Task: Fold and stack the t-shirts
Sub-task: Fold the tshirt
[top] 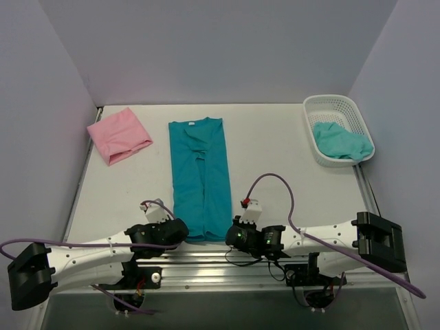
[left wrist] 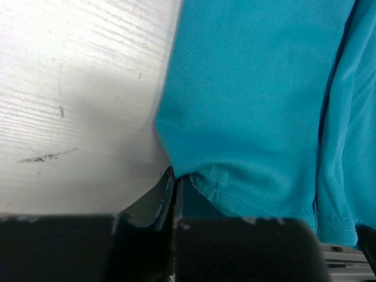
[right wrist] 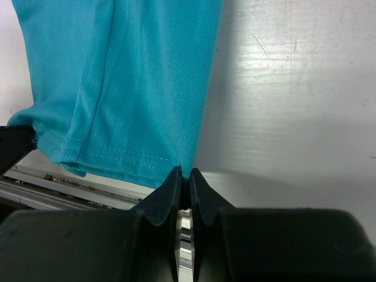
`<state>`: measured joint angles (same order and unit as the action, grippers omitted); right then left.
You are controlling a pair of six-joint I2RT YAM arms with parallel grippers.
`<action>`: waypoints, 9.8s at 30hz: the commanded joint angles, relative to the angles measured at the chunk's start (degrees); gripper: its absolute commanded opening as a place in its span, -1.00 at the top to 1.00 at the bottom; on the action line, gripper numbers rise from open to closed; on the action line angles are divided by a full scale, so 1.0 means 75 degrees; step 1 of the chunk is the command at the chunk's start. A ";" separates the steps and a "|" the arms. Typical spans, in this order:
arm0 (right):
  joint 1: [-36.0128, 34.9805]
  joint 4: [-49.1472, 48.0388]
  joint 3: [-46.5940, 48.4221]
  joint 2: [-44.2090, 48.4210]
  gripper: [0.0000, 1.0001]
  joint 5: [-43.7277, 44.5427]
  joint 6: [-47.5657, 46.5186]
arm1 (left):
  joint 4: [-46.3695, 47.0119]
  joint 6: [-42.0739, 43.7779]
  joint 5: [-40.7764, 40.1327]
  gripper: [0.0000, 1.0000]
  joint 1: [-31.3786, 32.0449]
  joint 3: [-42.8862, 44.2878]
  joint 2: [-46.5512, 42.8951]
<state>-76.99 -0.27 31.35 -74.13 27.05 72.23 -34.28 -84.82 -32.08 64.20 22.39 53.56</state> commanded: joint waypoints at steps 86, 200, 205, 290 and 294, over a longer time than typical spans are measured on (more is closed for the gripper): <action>0.5660 0.2438 1.0408 -0.7543 -0.91 -0.0947 -0.4825 | 0.3188 0.5625 0.4030 -0.33 -0.6627 0.6869 0.7414; 0.6656 0.0341 0.5944 -0.2749 -0.77 -0.1532 -0.4954 | 0.3657 0.6234 0.4570 0.95 -0.5185 0.8111 0.8503; 0.6668 0.0341 0.5968 -0.2866 -0.77 -0.1556 -0.5001 | 0.3329 0.6363 0.4127 0.95 -0.5489 0.8334 0.8468; 0.5179 -0.2401 0.3085 -0.4706 0.85 -0.3770 -0.3490 | 0.6340 0.2496 0.1781 0.17 -0.4682 0.1397 0.4892; 0.5191 -0.2425 0.3062 -0.4753 1.00 -0.3794 -0.3501 | 0.6352 0.2543 0.1687 0.63 -0.4682 0.1514 0.5104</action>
<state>-38.22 -22.13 55.51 -107.94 -0.82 46.48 14.98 -66.46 -18.31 28.84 32.67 89.80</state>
